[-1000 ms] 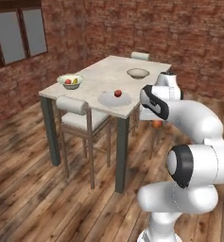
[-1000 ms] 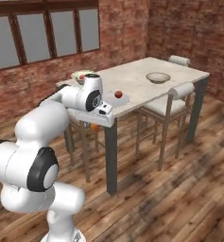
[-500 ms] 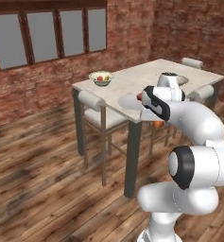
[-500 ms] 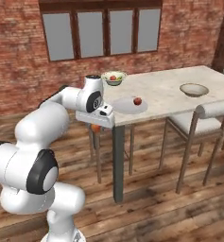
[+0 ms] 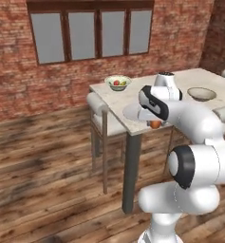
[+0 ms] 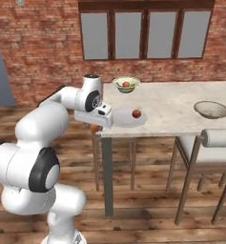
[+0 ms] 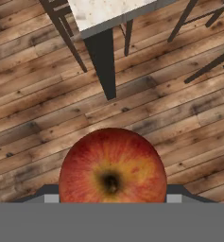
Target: Take the fruits from the plate on the dining counter and place two fruits in each bowl.
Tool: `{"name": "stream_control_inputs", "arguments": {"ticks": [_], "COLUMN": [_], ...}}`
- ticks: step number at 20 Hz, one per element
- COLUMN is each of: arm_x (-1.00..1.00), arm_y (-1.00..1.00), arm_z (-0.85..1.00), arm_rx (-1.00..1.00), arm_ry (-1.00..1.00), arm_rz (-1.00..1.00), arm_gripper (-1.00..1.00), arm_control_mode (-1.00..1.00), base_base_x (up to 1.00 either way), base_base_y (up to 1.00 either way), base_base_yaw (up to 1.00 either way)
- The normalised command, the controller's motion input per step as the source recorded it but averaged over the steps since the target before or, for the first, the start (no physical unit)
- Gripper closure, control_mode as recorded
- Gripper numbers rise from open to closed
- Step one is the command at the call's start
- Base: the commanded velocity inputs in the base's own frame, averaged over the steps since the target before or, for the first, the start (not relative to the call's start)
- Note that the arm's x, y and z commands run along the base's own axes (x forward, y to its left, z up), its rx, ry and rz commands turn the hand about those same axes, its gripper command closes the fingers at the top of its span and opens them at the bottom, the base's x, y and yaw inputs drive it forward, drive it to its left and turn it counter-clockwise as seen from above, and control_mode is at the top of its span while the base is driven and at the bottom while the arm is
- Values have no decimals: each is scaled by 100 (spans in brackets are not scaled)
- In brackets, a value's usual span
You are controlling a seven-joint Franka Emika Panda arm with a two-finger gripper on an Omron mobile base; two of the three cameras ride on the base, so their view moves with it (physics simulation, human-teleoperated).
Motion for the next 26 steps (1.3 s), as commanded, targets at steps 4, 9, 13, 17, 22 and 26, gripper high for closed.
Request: {"name": "stream_control_inputs", "arguments": {"ticks": [4, 9, 13, 17, 22, 26], "arm_x": [0, 0, 0, 0, 0, 0], "arm_y": [0, 0, 0, 0, 0, 0], "arm_z": [0, 0, 0, 0, 0, 0], "arm_rx": [0, 0, 0, 0, 0, 0], "arm_ry": [0, 0, 0, 0, 0, 0], "arm_rz": [0, 0, 0, 0, 0, 0], "arm_gripper": [100, 100, 100, 100, 100, 100], "arm_control_mode": [100, 100, 100, 100, 100, 100], "base_base_x": [1, 0, 8, 29, 52, 61], "base_base_y": [-100, -100, -100, -99, -72, -26], "base_base_yaw": [37, 32, 19, 4, -1, 0]}}
